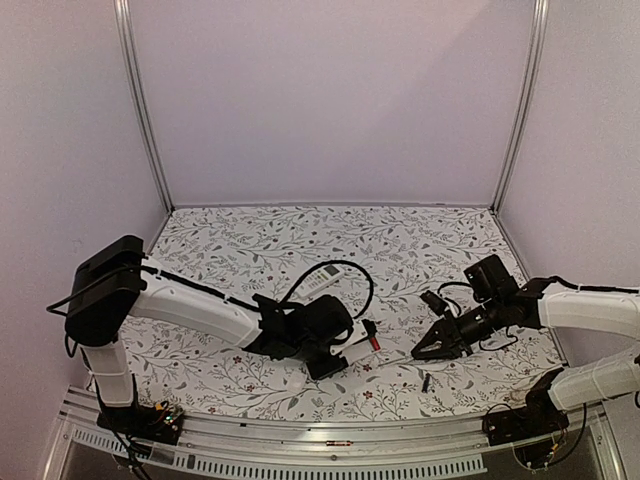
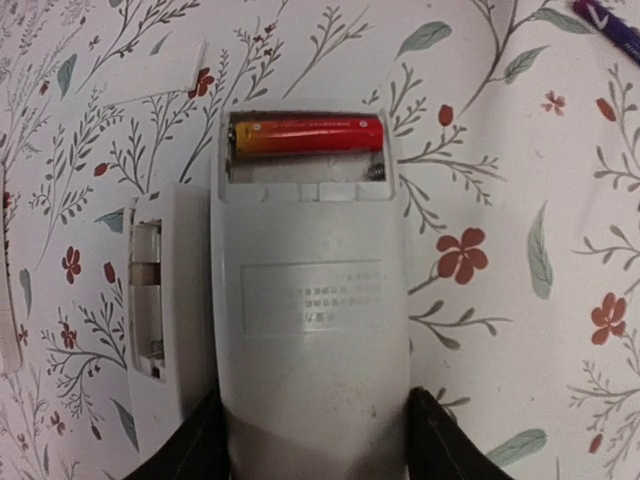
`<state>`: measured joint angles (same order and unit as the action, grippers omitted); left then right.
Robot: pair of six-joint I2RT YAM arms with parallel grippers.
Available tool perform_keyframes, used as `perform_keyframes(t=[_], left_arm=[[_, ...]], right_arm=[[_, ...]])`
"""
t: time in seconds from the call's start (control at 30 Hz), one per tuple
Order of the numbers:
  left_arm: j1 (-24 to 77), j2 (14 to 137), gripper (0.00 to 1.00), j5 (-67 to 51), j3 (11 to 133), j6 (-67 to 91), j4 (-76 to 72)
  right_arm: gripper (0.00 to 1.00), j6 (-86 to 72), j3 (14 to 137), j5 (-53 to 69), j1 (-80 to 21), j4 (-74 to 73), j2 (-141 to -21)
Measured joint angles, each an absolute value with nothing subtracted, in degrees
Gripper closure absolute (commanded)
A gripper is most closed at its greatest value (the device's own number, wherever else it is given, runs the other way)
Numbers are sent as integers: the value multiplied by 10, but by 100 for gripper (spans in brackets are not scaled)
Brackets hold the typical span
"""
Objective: Unload the batteries from the remote control
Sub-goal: Remove the battery from the remote control without the battery cover.
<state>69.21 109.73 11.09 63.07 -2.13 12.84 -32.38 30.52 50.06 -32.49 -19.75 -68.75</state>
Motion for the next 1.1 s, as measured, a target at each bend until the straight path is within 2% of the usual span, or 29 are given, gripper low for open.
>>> perform_keyframes(t=[0.23, 0.47, 0.7, 1.1], left_arm=[[692, 1094, 58, 111, 623, -37, 116], [693, 1088, 59, 107, 608, -55, 94], [698, 1086, 59, 107, 603, -61, 88], [701, 1087, 59, 109, 602, -68, 87]], right_arm=[[100, -286, 377, 345, -338, -283, -657], [100, -273, 426, 216, -421, -320, -681], [100, -269, 448, 161, -450, -335, -730], [100, -249, 484, 135, -466, -330, -765]])
